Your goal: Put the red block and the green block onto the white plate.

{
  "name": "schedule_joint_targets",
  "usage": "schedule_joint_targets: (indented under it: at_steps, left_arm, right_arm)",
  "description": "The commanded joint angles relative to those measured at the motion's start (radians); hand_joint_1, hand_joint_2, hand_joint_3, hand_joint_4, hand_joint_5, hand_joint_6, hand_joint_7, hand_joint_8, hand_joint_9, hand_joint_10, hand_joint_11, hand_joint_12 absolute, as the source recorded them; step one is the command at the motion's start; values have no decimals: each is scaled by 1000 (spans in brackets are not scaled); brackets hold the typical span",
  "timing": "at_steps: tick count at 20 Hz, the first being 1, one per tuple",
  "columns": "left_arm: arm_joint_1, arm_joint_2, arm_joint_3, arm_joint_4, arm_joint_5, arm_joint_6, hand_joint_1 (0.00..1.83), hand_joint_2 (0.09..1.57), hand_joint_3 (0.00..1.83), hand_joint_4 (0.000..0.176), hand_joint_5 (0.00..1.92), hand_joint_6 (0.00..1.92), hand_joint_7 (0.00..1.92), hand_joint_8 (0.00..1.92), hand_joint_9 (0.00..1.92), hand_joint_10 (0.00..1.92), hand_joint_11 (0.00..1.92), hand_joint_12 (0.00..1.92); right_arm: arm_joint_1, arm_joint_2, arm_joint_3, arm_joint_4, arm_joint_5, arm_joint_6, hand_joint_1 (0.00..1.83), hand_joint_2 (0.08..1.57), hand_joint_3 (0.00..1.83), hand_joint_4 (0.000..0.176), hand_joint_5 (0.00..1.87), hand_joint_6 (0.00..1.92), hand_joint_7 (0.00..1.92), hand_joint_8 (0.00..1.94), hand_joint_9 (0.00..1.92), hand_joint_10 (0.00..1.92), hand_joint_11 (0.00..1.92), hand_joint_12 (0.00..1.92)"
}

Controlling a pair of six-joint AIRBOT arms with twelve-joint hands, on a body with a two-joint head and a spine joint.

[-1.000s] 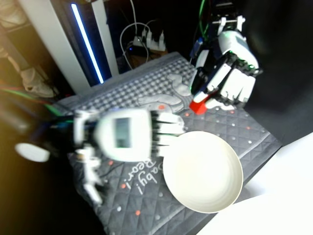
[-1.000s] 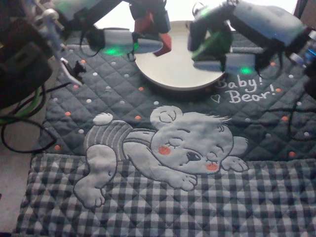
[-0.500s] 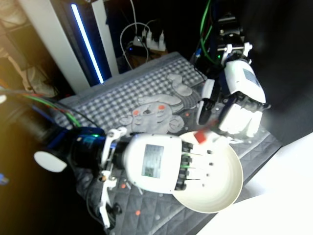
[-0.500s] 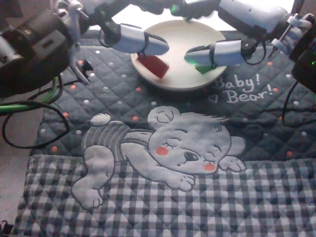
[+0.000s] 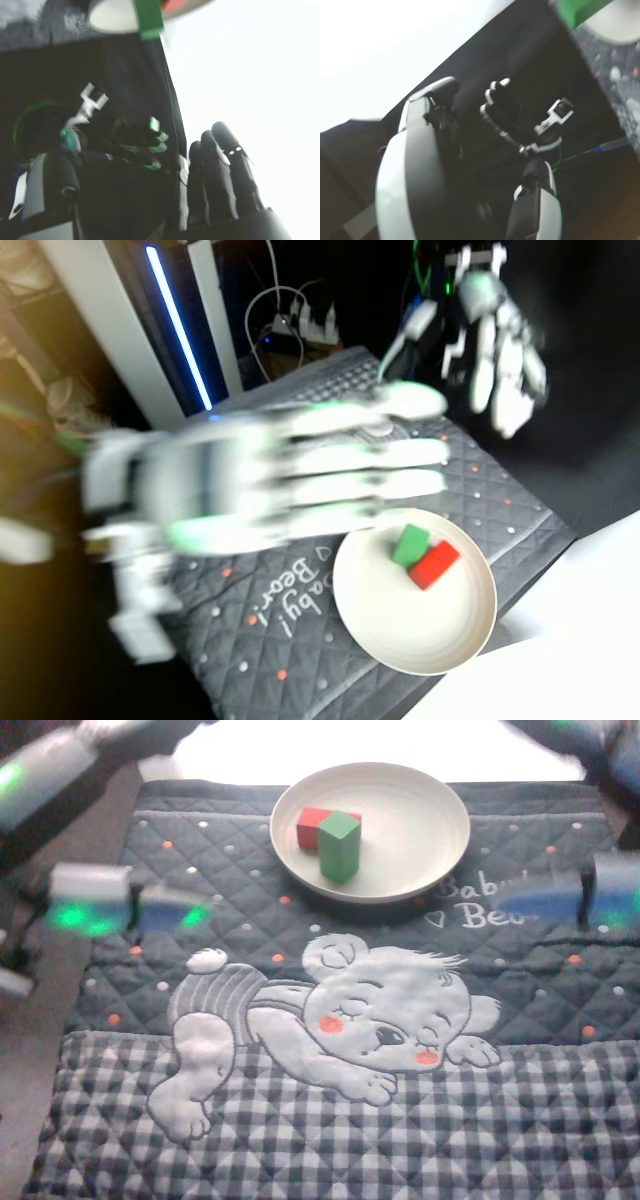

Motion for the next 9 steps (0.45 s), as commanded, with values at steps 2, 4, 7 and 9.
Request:
schedule_joint_targets:
  at_steps: [2,4,7,9]
  left_arm:
    - [73,47,-59,-26,-241,8,877,812,0,149,154,2,145,3,155,3,0,658]
    - [201,80,-121,-83,-350,14,814,849,10,134,160,1,120,0,119,0,0,591]
    - [351,85,-177,-172,-481,14,807,833,0,126,146,0,102,0,118,0,0,708]
    - [432,80,-206,-233,-578,13,813,828,0,55,121,0,60,1,124,2,0,752]
  right_arm:
    - [-78,34,-53,51,182,6,842,841,0,176,0,0,123,6,109,8,0,228]
    - [-230,63,-117,125,254,6,766,837,0,176,15,0,95,0,84,3,0,56]
    - [-394,82,-190,223,357,6,667,873,12,173,3,0,58,0,15,0,0,0]
    - [-454,85,-224,268,424,6,659,883,14,175,7,2,56,1,14,1,0,0]
